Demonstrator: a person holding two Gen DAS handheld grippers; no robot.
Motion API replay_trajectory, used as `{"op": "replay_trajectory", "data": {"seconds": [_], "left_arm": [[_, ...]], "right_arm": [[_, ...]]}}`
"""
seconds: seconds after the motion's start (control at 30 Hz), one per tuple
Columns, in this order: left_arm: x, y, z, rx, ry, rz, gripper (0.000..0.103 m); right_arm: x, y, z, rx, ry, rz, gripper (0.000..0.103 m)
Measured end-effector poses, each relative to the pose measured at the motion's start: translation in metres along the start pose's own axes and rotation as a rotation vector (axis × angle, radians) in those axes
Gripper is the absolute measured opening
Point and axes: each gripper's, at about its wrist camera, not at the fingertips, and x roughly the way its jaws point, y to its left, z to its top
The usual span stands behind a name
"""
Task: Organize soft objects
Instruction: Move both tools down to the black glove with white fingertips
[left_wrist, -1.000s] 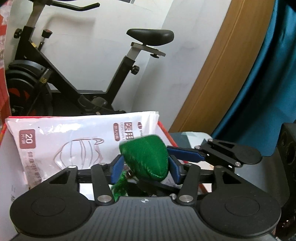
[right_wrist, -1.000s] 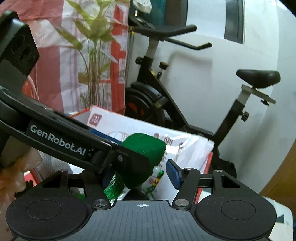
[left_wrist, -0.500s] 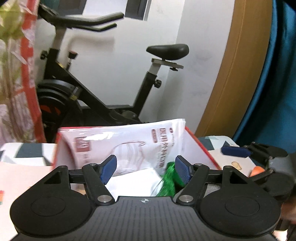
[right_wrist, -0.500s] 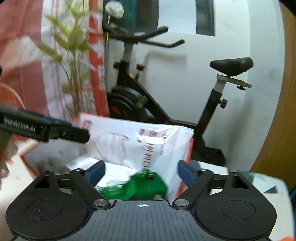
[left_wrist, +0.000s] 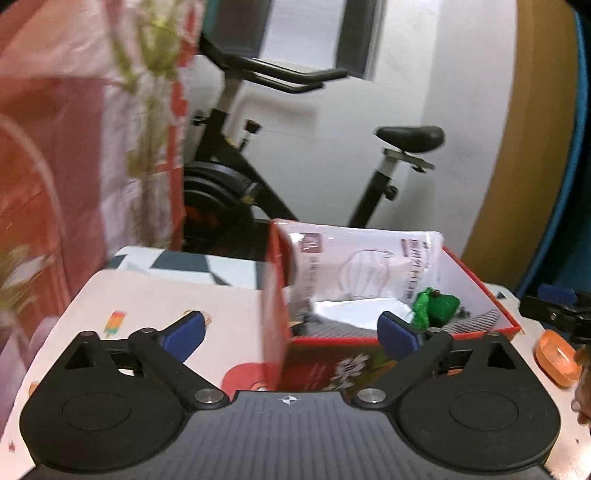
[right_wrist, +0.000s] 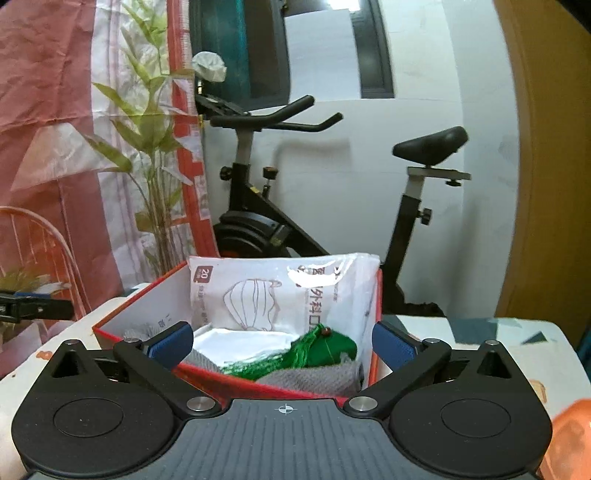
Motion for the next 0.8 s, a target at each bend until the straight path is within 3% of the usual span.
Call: {"op": "replay_trajectory", "data": {"seconds": [0.2, 0.33, 0.8], "left_arm": [[-0.003, 0.016, -0.018, -0.053, -0.011, 0.023, 0.103], [0.000, 0.013, -0.030, -0.037, 0.009, 0.047, 0.103], [0.025, 0.006, -0.071, 0.028, 0.149, 0.105, 0.103]], "right_arm": [[-0.009, 0.011, -0.019, 0.013, 0.021, -0.019, 0.103], [-0.011, 0.016, -0.034, 0.012, 0.038, -0.029, 0.103], [0.020, 0.034, -0.095, 0.030, 0.199, -0.050, 0.103]]}}
